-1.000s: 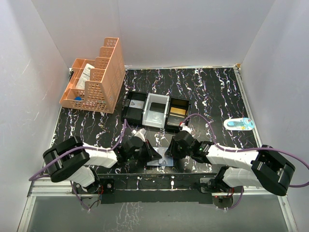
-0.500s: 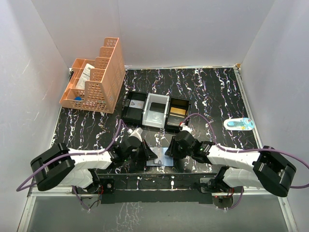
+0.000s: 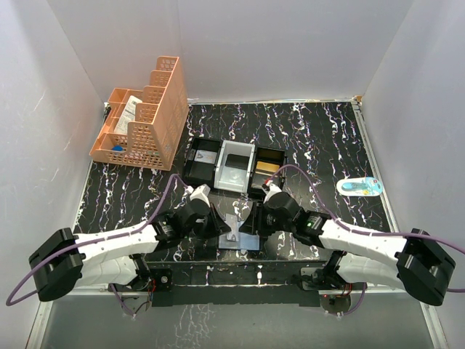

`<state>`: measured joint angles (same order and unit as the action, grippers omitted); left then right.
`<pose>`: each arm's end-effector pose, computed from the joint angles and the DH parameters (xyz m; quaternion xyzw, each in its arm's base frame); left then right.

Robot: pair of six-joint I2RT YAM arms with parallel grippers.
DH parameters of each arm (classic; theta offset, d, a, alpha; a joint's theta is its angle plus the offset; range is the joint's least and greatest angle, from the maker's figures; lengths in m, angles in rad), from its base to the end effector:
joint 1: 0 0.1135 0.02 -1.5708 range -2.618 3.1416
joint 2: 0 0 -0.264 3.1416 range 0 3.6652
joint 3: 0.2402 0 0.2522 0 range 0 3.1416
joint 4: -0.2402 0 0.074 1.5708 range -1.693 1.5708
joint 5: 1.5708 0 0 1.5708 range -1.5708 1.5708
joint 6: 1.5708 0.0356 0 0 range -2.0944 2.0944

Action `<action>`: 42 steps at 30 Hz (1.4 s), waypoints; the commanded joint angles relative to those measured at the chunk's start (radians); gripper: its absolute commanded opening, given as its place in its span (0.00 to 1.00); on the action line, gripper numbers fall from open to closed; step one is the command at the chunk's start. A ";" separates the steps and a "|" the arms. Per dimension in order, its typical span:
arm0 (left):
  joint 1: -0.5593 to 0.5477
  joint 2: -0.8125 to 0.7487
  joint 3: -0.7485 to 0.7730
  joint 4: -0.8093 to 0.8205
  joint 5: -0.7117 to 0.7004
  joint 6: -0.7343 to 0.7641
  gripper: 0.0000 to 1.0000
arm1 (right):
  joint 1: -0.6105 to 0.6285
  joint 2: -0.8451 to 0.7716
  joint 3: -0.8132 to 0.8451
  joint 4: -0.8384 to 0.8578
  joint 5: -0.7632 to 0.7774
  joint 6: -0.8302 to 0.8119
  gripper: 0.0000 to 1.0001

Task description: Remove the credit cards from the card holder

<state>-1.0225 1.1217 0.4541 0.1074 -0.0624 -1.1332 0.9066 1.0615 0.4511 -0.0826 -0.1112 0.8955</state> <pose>0.1206 -0.1932 0.1886 -0.0635 0.8724 -0.4133 0.2530 0.1267 0.1682 0.1829 -0.0286 0.9037 0.3639 0.2240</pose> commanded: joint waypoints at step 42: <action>0.535 -0.450 -0.002 -0.216 0.462 0.320 0.00 | -0.007 0.004 0.175 0.137 0.091 -0.146 0.89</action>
<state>-0.5720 0.6968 0.4816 -0.1661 0.1970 -0.8406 0.9066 1.1458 0.6525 -0.0887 -0.0105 0.7921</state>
